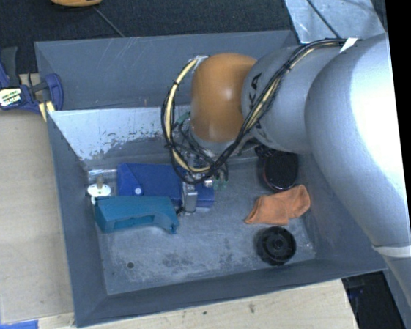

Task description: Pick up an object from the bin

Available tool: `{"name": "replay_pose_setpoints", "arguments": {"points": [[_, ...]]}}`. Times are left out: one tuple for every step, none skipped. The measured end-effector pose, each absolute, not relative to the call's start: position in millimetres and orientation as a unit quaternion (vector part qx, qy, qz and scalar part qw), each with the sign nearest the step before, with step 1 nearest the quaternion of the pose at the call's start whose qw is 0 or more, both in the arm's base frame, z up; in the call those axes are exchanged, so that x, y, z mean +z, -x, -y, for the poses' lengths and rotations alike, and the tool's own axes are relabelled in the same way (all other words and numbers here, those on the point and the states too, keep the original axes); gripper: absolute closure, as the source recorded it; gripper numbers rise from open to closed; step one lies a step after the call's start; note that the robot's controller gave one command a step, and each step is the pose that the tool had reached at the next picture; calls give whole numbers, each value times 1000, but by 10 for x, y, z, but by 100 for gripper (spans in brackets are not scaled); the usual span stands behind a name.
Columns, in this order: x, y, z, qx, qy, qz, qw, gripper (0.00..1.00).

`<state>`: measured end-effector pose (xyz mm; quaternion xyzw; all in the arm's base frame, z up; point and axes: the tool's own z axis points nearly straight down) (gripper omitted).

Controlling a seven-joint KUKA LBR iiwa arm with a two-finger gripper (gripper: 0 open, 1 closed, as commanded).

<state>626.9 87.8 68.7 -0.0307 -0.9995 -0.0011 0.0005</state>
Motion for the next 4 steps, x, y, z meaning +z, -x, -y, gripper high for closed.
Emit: {"name": "replay_pose_setpoints", "arguments": {"points": [[720, -6295, -1276, 9, -74, 997, -4, 100], [721, -6295, -1277, 9, -74, 997, -4, 100], [1150, -6315, -1266, 0, -74, 997, -4, 100], [1511, -6310, -1272, 0, -74, 997, -3, 100]]}}
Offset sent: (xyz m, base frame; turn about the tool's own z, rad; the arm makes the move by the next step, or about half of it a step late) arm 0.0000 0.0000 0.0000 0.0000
